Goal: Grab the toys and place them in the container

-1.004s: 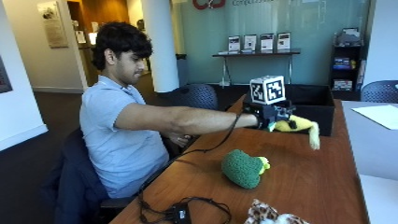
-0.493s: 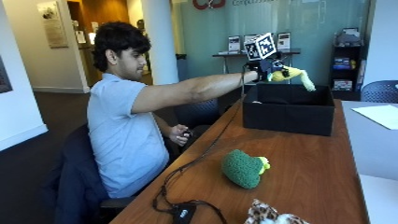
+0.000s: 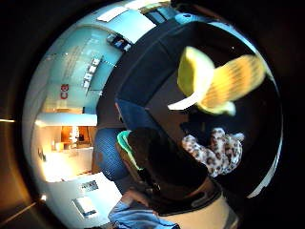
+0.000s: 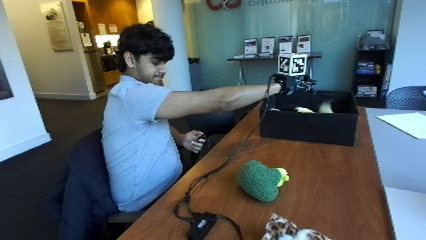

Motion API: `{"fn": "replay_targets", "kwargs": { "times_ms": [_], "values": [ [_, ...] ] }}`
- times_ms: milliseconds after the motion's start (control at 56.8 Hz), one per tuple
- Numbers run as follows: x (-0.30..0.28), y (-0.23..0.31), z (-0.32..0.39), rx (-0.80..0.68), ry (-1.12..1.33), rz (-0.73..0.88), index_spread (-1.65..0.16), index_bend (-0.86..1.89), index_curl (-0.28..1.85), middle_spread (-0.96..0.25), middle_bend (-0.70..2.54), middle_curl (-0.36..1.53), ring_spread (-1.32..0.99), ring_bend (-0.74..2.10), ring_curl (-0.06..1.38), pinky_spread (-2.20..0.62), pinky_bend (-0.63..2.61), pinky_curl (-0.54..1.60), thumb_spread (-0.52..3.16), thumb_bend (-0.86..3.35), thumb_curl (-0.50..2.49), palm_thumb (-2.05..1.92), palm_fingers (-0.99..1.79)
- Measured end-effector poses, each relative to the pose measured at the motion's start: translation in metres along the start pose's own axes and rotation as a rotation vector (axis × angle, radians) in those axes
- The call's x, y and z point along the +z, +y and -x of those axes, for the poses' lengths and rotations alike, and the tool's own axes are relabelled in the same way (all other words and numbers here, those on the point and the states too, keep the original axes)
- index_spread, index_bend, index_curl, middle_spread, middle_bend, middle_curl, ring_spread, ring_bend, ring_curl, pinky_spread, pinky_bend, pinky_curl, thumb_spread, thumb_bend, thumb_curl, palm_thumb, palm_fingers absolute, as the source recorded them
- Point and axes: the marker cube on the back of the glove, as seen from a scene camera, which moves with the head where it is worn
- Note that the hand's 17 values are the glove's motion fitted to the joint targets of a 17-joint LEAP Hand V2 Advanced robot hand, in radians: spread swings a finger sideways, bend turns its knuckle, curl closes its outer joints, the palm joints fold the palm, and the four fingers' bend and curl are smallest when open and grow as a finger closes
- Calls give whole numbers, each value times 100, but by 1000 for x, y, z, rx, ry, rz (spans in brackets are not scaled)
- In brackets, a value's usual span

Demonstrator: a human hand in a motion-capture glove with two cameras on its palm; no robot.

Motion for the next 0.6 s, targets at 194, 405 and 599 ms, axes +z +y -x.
{"fn": "replay_targets", "kwargs": {
  "times_ms": [194, 405, 599],
  "values": [
    [-35, 56, -62, 77, 77, -12, -32, 14, 46, -3, 12, 35, -7, 15, 16, 6, 105, 39, 123, -8, 6, -17, -21],
    [-81, 178, -157, 325, 68, -43, -32, 16, 40, -3, 13, 30, -6, 15, 16, 8, 99, 36, 121, -9, 7, -15, -19],
    [-75, 293, -216, 467, 27, -42, -32, 16, 37, -3, 14, 27, -5, 16, 16, 8, 96, 35, 120, -8, 9, -13, -16]
  ]
}}
